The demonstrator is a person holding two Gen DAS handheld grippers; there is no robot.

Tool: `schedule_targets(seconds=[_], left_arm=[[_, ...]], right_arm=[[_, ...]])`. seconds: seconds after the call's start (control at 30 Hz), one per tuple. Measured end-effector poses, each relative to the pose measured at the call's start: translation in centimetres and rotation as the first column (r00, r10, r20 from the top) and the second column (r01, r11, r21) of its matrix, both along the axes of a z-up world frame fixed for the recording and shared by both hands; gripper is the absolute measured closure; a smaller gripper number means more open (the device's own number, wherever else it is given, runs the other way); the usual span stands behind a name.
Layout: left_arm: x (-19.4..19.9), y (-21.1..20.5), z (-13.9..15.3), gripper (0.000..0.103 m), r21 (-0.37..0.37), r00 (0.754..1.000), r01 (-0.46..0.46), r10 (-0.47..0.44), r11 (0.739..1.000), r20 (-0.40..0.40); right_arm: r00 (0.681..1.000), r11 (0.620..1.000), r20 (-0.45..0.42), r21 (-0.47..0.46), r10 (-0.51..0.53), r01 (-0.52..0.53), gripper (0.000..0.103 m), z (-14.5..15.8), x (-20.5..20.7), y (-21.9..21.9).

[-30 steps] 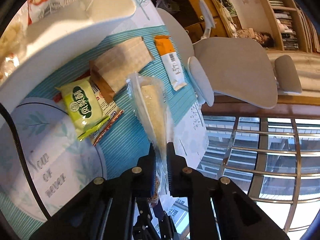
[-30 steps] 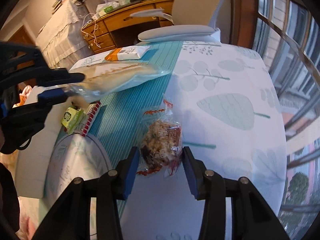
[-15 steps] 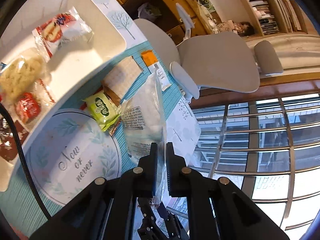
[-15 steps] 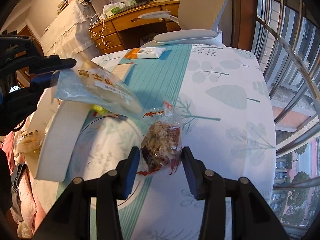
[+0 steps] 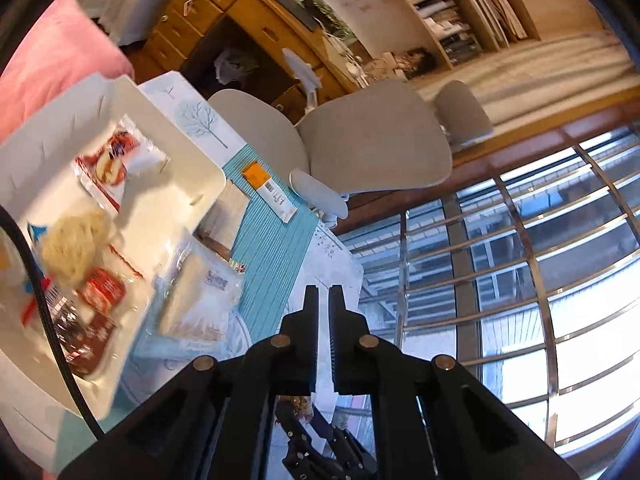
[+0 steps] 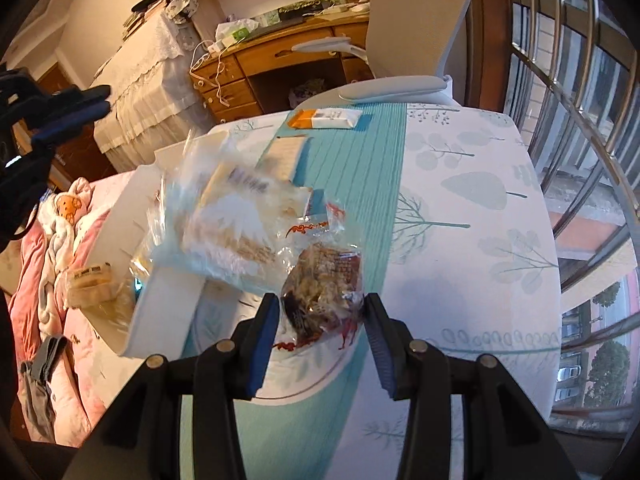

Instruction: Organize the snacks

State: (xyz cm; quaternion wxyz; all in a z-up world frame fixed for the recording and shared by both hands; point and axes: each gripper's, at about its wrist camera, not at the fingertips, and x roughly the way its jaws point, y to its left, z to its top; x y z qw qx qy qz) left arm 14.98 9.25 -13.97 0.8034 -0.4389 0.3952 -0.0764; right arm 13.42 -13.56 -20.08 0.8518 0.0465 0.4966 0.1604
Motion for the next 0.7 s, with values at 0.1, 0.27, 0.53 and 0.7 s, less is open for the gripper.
schedule_targets(seconds=[0.1, 0.27, 0.53, 0.7], left_arm=[[-0.5, 1.8, 0.3, 0.100, 0.008, 0.999, 0.041, -0.041, 0.999, -0.019], [-1.1, 4.9, -0.2, 0.100, 0.063, 0.991, 0.112, -0.107, 0.992, -0.080], [-2.3, 9.9, -1.8, 0.100, 0.156, 0.957, 0.251, -0.221, 0.955, -0.186], [-2.8, 11.9, -2.5, 0.100, 0.196, 0.933, 0.325, -0.280, 0.925, -0.225]], right_arm=[[0.999, 0.999, 0.008, 0.017, -0.033, 0.033, 0.059, 0.7, -0.8, 1.4], [0.998, 0.997, 0.022, 0.035, -0.062, 0.062, 0.059, 1.6, -2.3, 4.6], [0.996, 0.991, 0.026, 0.101, -0.087, 0.084, 0.059, 1.7, -4.5, 10.5], [0.996, 0.990, 0.048, 0.128, -0.069, 0.063, 0.059, 1.8, -5.3, 14.4]])
